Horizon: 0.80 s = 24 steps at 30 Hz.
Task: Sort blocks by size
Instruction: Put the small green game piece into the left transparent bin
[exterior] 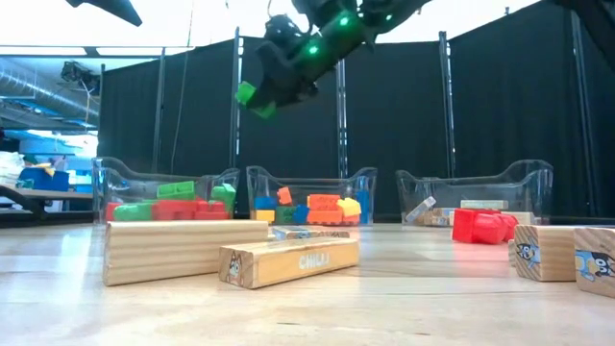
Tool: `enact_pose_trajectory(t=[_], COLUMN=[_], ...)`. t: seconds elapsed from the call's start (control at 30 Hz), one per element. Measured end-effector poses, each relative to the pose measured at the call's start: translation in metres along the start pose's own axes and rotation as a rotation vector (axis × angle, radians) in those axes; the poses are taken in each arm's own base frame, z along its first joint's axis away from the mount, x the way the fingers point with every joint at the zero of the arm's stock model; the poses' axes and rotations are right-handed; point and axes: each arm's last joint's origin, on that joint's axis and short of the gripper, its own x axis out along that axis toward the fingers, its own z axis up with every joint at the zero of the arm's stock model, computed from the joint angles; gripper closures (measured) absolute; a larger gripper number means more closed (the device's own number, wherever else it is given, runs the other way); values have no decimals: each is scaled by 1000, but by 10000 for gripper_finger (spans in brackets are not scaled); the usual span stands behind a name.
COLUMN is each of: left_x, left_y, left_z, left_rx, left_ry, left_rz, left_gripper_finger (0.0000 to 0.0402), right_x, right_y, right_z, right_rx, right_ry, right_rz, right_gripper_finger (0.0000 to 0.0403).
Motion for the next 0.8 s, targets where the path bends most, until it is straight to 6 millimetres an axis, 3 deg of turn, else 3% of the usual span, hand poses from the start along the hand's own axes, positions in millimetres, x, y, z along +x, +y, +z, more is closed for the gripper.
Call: enact_pose_trajectory(t=[0.2, 0.5, 0.67, 0.8], left_x=[0, -1, -1, -1], left_y=[0, 1, 0, 0], left_z=[0, 1, 4, 4], left_rx=[-1, -17, -37, -41], left_ry=[-8, -24, -41, -43], left_rz=[11, 4, -5, -7], left_gripper_finger=[397, 397, 397, 397], right_x=[29, 94, 132, 139], right_y=[-35, -45, -47, -45], right_z=[17, 41, 30, 23], right_rx=[65, 105, 160, 207], right_ry=[-78, -151, -159, -185], right_rz=[-78, -82, -87, -89], right_gripper_finger=[225, 225, 225, 222])
